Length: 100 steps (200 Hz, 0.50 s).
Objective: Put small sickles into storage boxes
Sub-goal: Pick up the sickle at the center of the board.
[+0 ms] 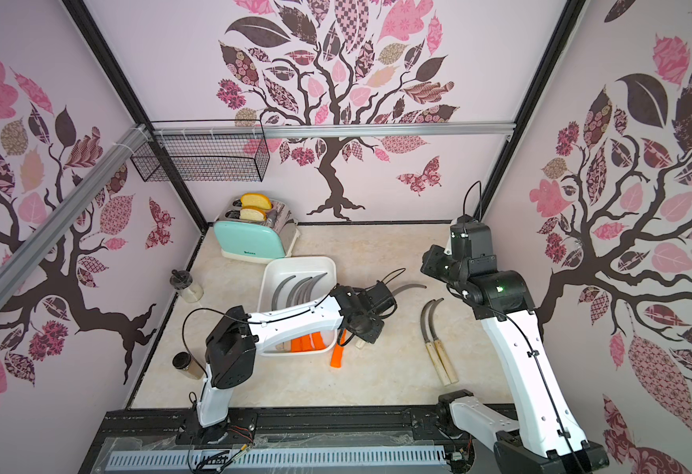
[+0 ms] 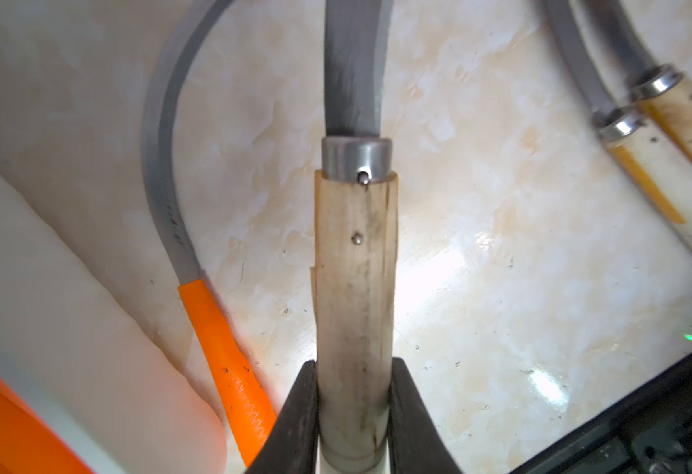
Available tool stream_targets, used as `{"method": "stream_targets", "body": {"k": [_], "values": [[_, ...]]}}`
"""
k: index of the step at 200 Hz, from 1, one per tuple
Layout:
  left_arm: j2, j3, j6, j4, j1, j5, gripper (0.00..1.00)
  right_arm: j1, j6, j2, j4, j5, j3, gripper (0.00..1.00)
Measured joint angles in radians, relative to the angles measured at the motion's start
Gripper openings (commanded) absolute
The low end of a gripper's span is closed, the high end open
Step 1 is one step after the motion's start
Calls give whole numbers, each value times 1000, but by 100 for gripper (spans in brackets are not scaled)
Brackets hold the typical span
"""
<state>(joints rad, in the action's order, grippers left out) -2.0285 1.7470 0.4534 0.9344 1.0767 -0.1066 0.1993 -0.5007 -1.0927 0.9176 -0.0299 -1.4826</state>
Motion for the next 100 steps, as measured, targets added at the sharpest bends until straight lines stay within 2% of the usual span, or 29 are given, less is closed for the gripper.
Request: {"method": "stream_targets", "body": {"k": [53, 100], "values": [[96, 45, -43, -2, -61, -36, 0, 0, -12, 3, 2, -20, -37, 35], [211, -32, -66, -24, -216, -38, 0, 0, -16, 13, 10, -31, -43, 35]]}}
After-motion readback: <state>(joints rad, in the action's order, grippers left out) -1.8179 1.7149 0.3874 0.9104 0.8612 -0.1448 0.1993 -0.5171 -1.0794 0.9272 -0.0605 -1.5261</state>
